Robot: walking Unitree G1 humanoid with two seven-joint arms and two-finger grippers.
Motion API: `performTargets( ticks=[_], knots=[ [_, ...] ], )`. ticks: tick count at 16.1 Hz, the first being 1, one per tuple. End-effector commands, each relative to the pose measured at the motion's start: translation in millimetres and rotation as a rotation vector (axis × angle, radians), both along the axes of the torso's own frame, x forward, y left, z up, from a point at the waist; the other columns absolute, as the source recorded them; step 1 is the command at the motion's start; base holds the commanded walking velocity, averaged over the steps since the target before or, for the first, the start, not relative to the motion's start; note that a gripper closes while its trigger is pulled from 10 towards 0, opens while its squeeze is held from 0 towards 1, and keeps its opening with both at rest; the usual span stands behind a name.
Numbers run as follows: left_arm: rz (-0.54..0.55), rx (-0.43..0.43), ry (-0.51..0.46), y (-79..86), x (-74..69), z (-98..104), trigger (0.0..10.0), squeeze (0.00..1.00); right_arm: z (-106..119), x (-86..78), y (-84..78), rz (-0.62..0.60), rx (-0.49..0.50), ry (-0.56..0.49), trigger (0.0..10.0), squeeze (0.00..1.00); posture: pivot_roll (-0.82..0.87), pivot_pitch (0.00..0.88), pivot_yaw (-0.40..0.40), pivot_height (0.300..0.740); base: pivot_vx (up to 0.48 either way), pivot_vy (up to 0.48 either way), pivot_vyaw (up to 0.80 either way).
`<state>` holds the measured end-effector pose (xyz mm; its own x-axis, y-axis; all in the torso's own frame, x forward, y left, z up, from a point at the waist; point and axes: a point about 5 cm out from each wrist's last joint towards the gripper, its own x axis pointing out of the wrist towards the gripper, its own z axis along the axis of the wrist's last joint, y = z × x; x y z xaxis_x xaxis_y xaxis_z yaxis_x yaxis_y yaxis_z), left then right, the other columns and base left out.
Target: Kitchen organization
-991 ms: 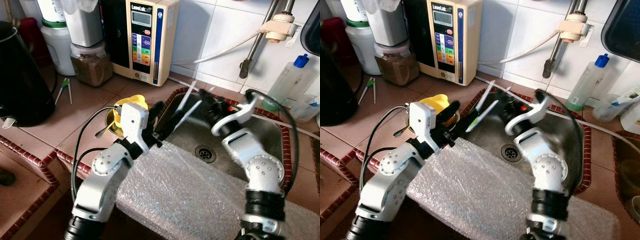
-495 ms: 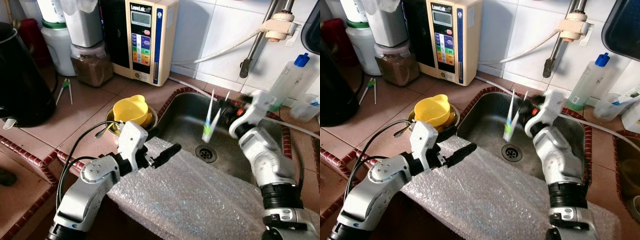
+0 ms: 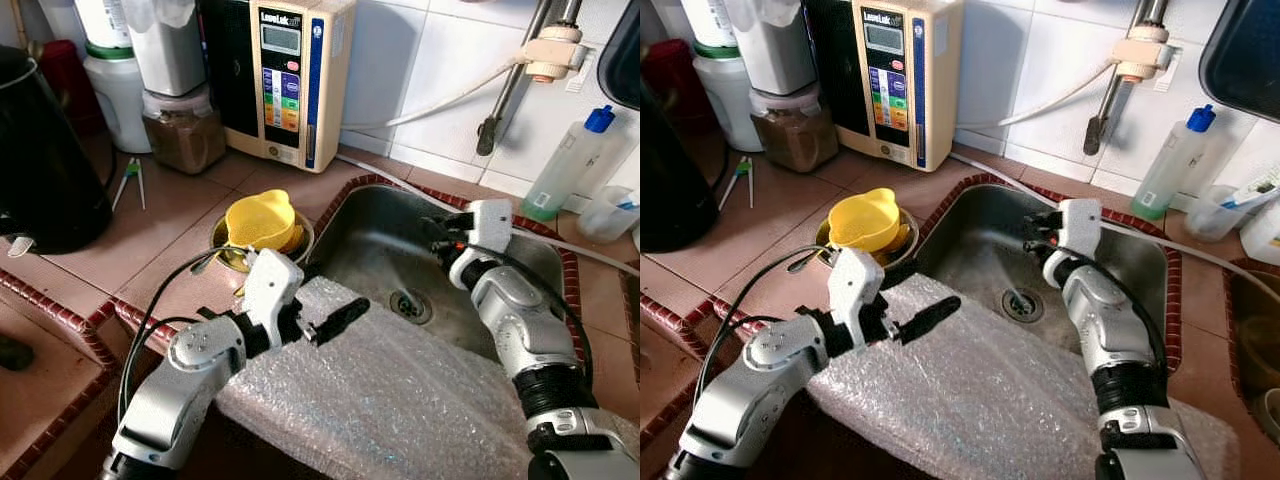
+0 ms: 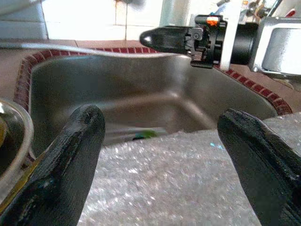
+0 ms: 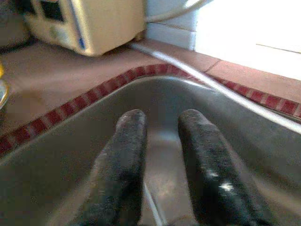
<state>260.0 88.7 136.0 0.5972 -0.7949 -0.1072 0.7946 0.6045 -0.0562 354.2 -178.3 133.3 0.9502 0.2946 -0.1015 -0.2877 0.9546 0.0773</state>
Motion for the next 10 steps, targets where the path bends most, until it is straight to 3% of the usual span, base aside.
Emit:
performTargets(
  ticks=[1, 3, 6, 7, 10],
  knots=[
    [-0.006, 0.021, -0.012, -1.1, -1.2, 2, 10.0, 1.0, -2, -2.7, 3.7, 0.041, -0.053, 0.009, 10.0, 1.0, 0.0, 0.0, -0.027, 0.74, 0.0, 0.0, 0.0],
    [0.01, 0.061, -0.025, 2.5, 3.1, 1, 10.0, 1.0, -11, -7.4, 14.1, 0.11, -0.15, 0.022, 10.0, 1.0, 0.0, 0.0, -0.026, 0.74, 0.0, 0.0, 0.0],
    [0.138, 0.035, -0.07, 11.2, 19.9, 11, 10.0, 1.0, -13, -15.2, 27.4, 0.172, -0.172, -0.004, 10.0, 1.0, 0.0, 0.0, -0.024, 0.74, 0.0, 0.0, 0.0],
    [0.275, 0.035, -0.118, 20.7, 34.0, 18, 10.0, 1.0, -12, -19.2, 33.2, 0.182, -0.146, -0.017, 10.0, 1.0, 0.0, 0.0, -0.023, 0.74, 0.0, 0.0, 0.0],
    [0.516, 0.038, -0.178, 41.9, 56.3, 28, 10.0, 1.0, -7, -26.5, 42.7, 0.197, -0.102, -0.06, 10.0, 1.0, -0.01, 0.0, -0.025, 0.74, 0.0, 0.0, 0.0]
  ],
)
